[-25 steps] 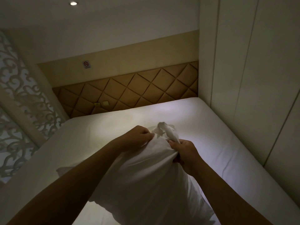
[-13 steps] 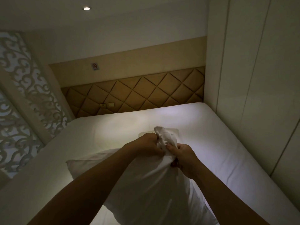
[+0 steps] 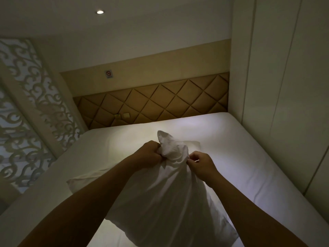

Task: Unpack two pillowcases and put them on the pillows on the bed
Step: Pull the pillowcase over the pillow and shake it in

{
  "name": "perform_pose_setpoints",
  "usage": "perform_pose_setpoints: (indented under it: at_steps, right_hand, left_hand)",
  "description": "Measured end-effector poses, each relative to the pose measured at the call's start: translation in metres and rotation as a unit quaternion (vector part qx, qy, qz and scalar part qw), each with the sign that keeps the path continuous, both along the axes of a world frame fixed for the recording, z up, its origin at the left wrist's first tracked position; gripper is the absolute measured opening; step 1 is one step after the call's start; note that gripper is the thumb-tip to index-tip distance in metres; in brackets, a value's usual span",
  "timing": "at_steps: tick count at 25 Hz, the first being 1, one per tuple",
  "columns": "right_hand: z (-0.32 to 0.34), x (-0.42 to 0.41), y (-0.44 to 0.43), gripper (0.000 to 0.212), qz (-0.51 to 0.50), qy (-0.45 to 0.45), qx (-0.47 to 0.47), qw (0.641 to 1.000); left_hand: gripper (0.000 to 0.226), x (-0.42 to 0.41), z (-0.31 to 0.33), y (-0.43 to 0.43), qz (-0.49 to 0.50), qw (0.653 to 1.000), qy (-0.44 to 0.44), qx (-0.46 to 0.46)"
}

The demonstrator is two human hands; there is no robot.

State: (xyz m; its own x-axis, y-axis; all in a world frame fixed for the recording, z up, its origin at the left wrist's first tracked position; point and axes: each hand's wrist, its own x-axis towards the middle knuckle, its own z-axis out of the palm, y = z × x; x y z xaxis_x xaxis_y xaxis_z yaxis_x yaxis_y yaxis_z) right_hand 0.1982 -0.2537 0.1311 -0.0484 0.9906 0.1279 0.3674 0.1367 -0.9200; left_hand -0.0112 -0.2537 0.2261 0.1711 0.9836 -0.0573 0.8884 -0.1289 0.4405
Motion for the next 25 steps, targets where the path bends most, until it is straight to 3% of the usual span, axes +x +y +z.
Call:
perform_pose_setpoints:
  at_steps: [6, 12, 18, 22, 25]
  right_hand:
    - [-0.023, 0.012, -0.009, 0.028, -0.005, -0.089, 0.021, 0.996]
    - [-0.038, 0.026, -0.010, 0.027, -0.036, -0.173, -0.001, 0.984]
    - [-0.051, 0.033, -0.016, 0.015, -0.024, -0.330, -0.095, 0.939]
    - [-0.044, 0.026, -0.016, 0.020, 0.013, -0.352, -0.116, 0.929]
    - [-0.019, 0.011, -0.017, 0.017, 0.010, -0.297, -0.039, 0.954]
  left_hand:
    - [0.007, -0.026, 0.004, -0.006, -0.022, 0.998, 0.011, 0.060]
    - [0.012, -0.023, 0.007, -0.007, -0.039, 0.997, -0.006, 0.062]
    - [0.013, -0.020, 0.015, -0.005, -0.037, 0.994, 0.007, 0.101]
    - [0.024, -0.015, 0.013, -0.002, -0.034, 0.994, 0.009, 0.103]
    - [0.025, -0.011, 0.007, -0.003, -0.022, 0.995, 0.026, 0.096]
